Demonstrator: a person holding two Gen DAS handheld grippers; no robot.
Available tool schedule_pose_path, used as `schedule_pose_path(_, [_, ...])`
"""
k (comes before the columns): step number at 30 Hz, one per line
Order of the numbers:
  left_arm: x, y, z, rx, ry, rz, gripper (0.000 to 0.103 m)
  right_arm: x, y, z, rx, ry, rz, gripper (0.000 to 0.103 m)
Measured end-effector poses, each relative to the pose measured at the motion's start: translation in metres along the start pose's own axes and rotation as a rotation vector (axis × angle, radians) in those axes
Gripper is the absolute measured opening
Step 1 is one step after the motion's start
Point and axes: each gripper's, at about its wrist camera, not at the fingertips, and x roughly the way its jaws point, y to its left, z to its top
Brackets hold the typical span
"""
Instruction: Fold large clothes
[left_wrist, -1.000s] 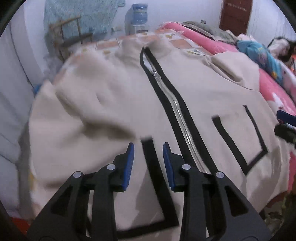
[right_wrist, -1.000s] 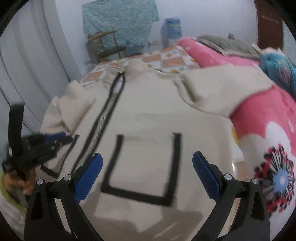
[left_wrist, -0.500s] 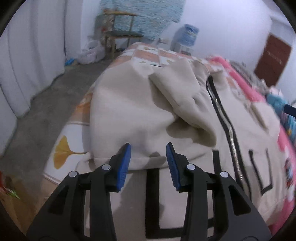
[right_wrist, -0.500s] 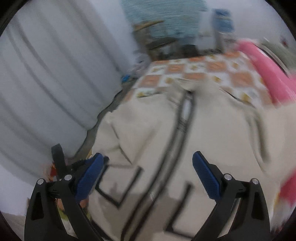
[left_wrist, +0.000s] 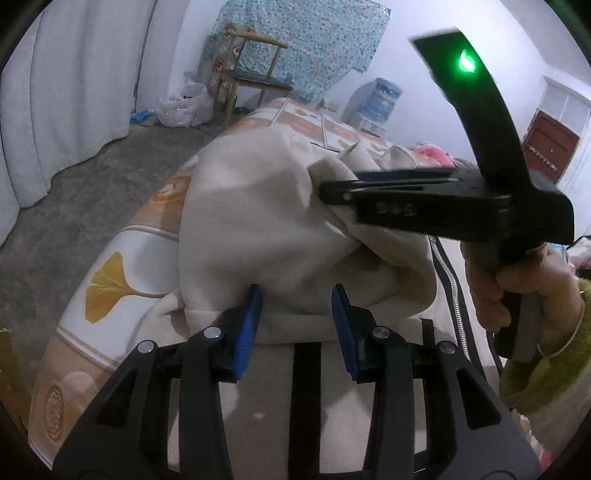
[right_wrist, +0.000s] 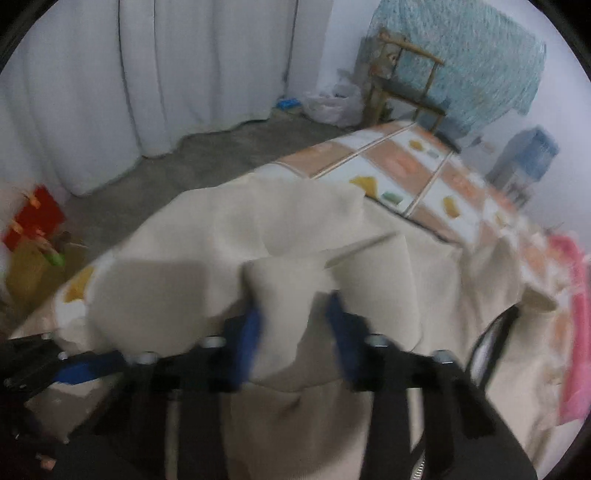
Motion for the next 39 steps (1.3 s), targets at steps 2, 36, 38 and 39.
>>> schedule_pose_path(2, [0.0,-0.001,0.0,0.001,-0.004,0.0,0.038,-0.014,-0.013,-0.005,0.058,-0.017,0.035,0.014])
schedule_pose_path(36, [-0.003,-0.006,-0.001,0.038,-0.02,-0.076,0.057,-0.076,-0.16,-0.183,0.808,0.144,0.291,0.028])
schedule_pose_path(38, [-0.01,-0.01,-0.003,0.074,-0.031,-0.1,0.058,-0.072,-0.153,-0.176,0.766,0.156,0.268,0.008])
schedule_pose_path(39, [-0.014,-0.012,-0.005,0.094,-0.034,-0.113,0.058,-0.072,-0.147,-0.168,0.715,0.159,0.238,0.006])
